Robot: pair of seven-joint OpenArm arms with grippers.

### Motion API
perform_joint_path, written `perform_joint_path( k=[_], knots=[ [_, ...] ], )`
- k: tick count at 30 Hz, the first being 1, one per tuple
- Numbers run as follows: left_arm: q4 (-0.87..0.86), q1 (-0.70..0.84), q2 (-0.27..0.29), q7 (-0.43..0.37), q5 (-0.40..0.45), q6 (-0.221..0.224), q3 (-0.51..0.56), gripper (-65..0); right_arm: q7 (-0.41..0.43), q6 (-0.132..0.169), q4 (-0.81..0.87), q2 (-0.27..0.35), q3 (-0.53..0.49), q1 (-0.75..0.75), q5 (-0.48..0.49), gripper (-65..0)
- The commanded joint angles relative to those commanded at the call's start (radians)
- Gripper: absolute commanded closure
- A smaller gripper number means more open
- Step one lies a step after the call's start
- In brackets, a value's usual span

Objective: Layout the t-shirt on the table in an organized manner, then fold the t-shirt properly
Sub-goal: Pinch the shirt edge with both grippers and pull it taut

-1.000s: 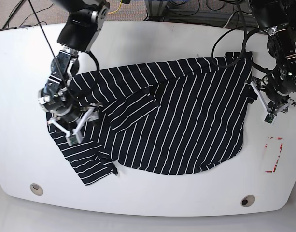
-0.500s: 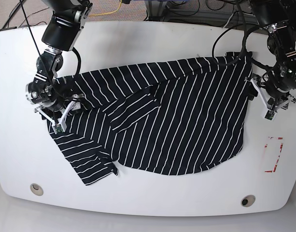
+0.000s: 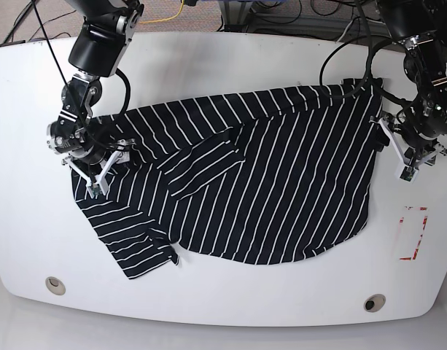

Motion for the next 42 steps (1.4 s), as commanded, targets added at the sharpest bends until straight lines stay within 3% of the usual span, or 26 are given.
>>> perform_joint_path(
  k=[1, 2, 5, 6, 10, 13, 23, 32, 42],
  knots=[
    [0.000, 0.000, 0.000, 0.000, 0.000, 0.000, 0.000, -39.7, 0.002, 0.000, 0.000, 0.000, 0.000, 0.000, 0.000, -29.8],
    [0.000, 0.002, 0.000, 0.000, 0.000, -0.003, 0.002, -39.7, 0.002, 0.000, 0.000, 0.000, 0.000, 0.000, 0.000, -20.1],
    [-0.002, 0.015, 0.000, 0.002, 0.000, -0.003, 0.000, -39.7, -0.002, 0.000, 0.000, 0.000, 0.000, 0.000, 0.000, -2.2],
    [-0.002, 0.020, 0.000, 0.002, -0.002, -0.005, 0.000, -39.7, -0.003, 0.000, 0.000, 0.000, 0.000, 0.000, 0.000, 0.0],
    [0.002, 0.051, 0.003, 0.005, -0.008, -0.014, -0.041, -40.1, -0.005, 0.000, 0.009, 0.000, 0.000, -0.003, 0.000, -2.2],
    [-0.003, 0.084, 0.006, 0.005, -0.008, -0.058, -0.114, -40.3, -0.006, 0.000, 0.051, 0.000, 0.000, -0.020, 0.000, 0.0],
    [-0.017, 0.233, 0.003, 0.006, -0.115, -0.058, -0.224, -47.5, -0.064, 0.000, 0.192, -0.026, -0.008, -0.071, 0.000, -0.3],
    [-0.017, 0.336, 0.006, 0.006, -0.384, -0.058, -0.219, -48.2, -0.068, 0.000, 0.256, -0.058, -0.008, -0.112, -0.002, -0.5],
    [-0.078, 0.331, 0.011, 0.005, -0.430, -0.058, -0.141, -47.9, -0.068, 0.000, 0.292, -0.066, -0.009, -0.157, 0.000, -0.5]
  ],
)
